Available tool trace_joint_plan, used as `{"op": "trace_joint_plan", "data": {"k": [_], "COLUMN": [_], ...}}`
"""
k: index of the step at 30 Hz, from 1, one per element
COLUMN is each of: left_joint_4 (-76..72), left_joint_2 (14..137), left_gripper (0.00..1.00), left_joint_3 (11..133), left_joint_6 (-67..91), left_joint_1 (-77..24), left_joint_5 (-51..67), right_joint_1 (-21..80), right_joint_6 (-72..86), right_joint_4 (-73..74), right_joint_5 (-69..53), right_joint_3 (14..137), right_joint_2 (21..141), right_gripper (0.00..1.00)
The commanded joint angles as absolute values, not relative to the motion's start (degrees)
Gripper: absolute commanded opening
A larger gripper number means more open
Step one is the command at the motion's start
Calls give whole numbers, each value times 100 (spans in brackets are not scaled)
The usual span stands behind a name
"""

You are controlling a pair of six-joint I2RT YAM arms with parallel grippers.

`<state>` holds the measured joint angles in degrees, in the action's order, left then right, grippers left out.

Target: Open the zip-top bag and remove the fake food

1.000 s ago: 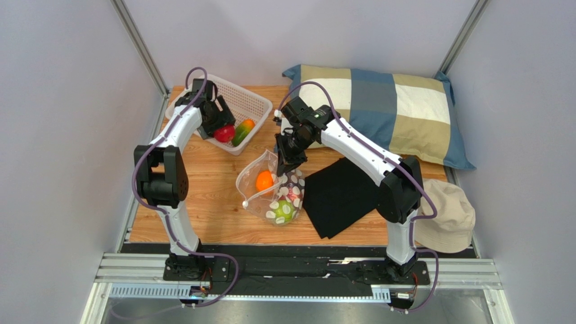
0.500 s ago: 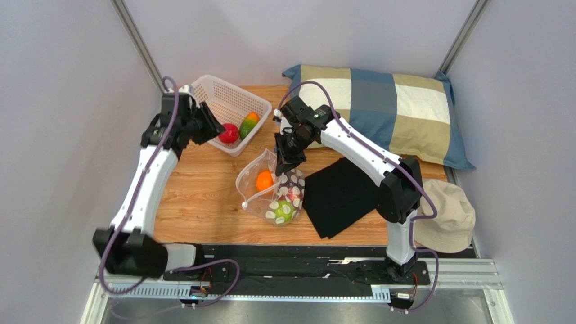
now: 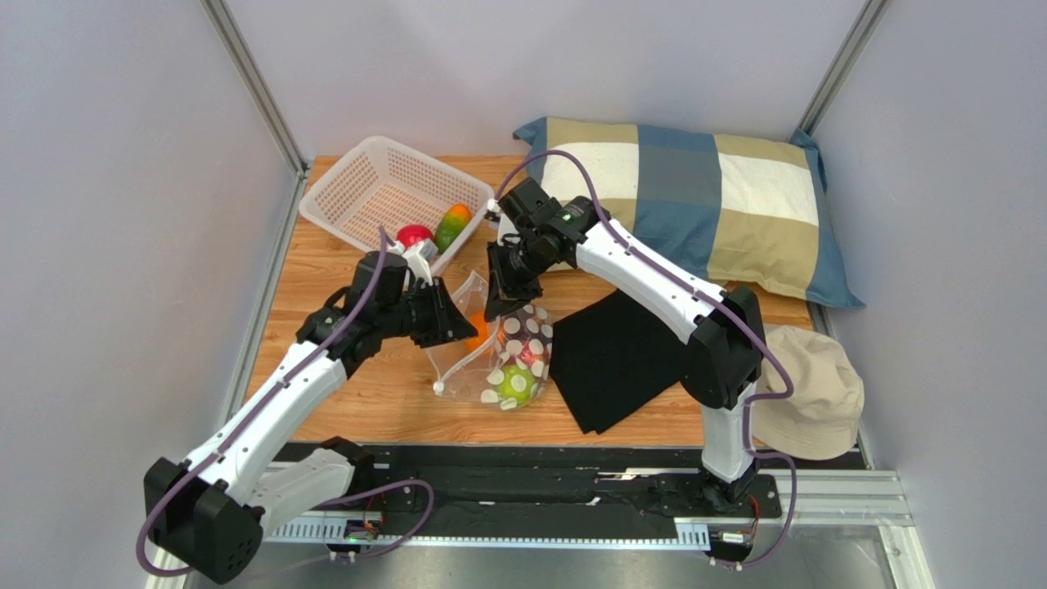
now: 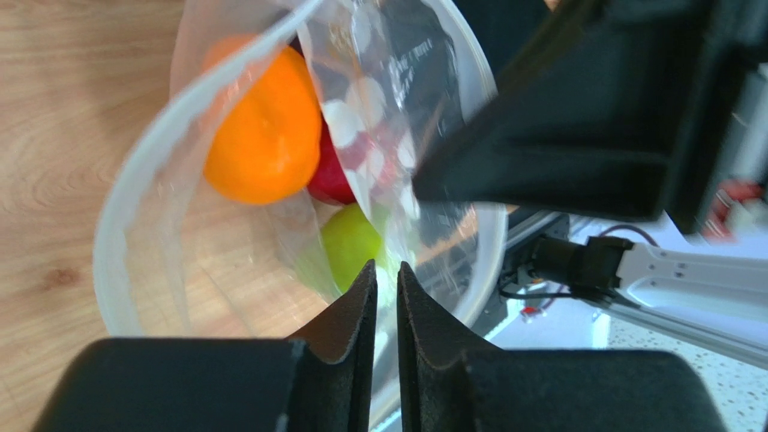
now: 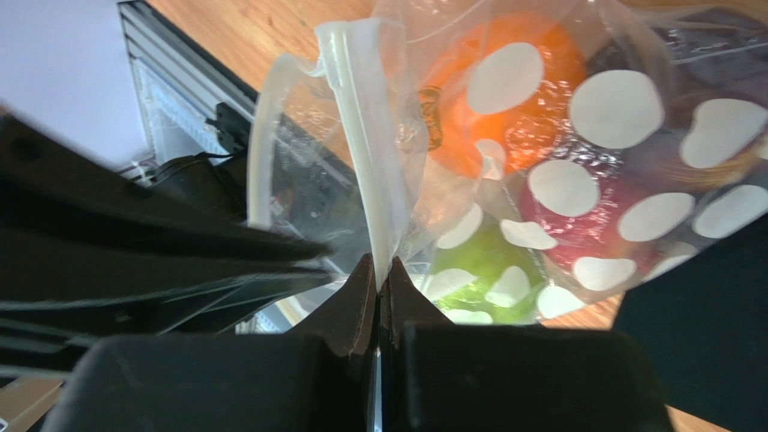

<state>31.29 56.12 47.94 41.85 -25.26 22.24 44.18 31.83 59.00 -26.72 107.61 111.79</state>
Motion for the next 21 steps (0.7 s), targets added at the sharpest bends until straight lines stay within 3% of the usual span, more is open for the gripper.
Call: {"op": "trace_joint_plan", "data": {"k": [1, 2, 5, 8, 21], "left_joint_4": [3111, 3050, 2568, 2330, 959], "left_joint_2": [6072, 6186, 6284, 6433, 6557], "left_gripper": [23, 32, 47, 57, 69], "left_joint_3": [4913, 4870, 4563, 4413, 3727], "left_joint_6": [3736, 3692, 3639, 3490, 3315], "left_joint_1": [-2540, -2540, -2540, -2549, -2549], "left_joint_5": [2057, 2144, 2223, 2145, 1108], "right_joint_1": [4526, 4526, 4535, 4535, 4377], "right_joint_6": [3551, 3577, 3691, 3832, 4183], "right_joint_4": [5432, 5432, 5362, 5247, 5037], "right_joint_5": [-2953, -2971, -3119, -3278, -3831], "right_joint_3": [10740, 10758, 10740, 10740, 10661], "right_joint_2": [10934, 10942, 10969, 11021, 11118], "right_gripper": [0, 0, 0, 0, 0]}}
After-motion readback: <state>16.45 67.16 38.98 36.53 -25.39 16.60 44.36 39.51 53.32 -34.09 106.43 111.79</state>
